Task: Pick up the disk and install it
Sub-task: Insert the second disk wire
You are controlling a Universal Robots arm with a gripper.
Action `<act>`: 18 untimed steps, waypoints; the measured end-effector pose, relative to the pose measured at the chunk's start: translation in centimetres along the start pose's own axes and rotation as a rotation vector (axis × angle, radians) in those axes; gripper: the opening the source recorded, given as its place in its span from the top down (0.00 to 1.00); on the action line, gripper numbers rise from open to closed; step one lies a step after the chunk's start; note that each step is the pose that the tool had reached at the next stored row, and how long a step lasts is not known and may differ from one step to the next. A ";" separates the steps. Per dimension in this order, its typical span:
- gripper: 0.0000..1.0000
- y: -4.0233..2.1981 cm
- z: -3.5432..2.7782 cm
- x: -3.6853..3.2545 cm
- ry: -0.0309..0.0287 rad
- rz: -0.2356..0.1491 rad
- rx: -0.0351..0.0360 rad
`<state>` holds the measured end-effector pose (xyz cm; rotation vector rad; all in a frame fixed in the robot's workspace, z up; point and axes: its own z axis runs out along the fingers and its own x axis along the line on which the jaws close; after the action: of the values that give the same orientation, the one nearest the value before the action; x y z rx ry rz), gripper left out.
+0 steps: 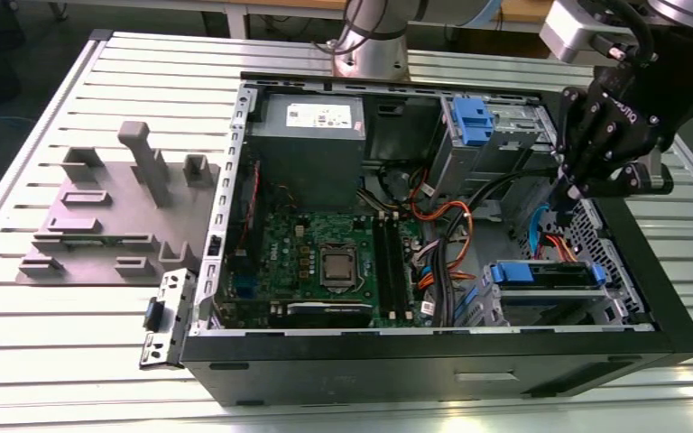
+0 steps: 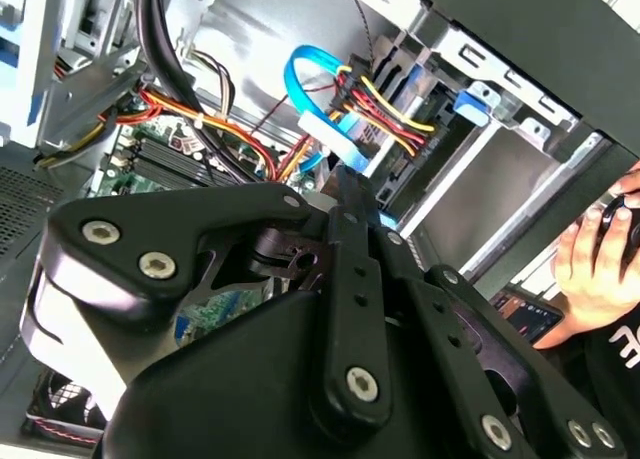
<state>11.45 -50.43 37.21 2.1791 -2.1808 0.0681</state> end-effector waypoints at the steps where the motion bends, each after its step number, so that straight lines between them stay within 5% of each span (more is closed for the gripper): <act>1: 0.89 -0.07 0.04 -0.08 0.0005 0.000 0.0000; 5: 0.76 -0.20 0.22 -0.33 0.0079 0.000 -0.0001; 9: 0.76 -0.25 0.31 -0.50 0.0200 0.000 -0.0001; 16: 0.76 -0.26 0.00 -0.51 0.0246 0.000 -0.0010; 18: 0.76 -0.32 -0.03 -0.61 0.0369 0.001 -0.0011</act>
<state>11.76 -49.82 37.19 2.1588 -2.1615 0.1062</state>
